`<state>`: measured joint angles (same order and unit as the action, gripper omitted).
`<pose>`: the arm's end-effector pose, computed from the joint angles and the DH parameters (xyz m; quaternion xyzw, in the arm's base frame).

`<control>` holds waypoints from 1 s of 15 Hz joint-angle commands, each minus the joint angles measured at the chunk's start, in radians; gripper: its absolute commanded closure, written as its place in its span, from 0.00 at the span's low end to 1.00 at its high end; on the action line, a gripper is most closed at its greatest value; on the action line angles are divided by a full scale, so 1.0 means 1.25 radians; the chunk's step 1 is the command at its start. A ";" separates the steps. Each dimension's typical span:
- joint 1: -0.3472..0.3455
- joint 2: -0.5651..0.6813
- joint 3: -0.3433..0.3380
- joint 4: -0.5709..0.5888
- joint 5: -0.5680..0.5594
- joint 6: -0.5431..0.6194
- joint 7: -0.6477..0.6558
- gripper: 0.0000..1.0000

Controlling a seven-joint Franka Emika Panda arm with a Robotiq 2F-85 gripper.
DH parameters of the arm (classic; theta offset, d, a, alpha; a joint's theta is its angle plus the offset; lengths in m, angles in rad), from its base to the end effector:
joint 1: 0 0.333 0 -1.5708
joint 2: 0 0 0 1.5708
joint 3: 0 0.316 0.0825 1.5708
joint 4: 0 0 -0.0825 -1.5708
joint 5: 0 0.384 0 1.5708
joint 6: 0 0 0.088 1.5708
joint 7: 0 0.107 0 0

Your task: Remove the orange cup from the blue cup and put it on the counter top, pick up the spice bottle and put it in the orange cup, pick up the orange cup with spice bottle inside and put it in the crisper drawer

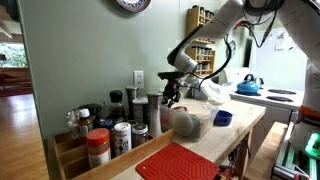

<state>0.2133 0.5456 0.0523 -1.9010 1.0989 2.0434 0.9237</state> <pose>0.5725 0.2055 0.2063 -0.6787 0.5770 0.3789 0.2508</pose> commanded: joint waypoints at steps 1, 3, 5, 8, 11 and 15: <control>-0.012 -0.069 -0.008 -0.038 -0.029 0.013 -0.001 0.00; -0.012 -0.111 -0.017 -0.057 -0.071 0.015 -0.003 0.00; -0.013 -0.153 -0.023 -0.069 -0.114 0.024 -0.011 0.00; -0.019 -0.225 -0.031 -0.093 -0.239 -0.001 -0.027 0.00; -0.032 -0.298 -0.028 -0.133 -0.363 -0.019 -0.051 0.00; -0.047 -0.393 -0.016 -0.204 -0.503 -0.009 -0.116 0.00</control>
<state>0.1763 0.1657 0.0165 -2.0540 0.5800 2.0317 0.8428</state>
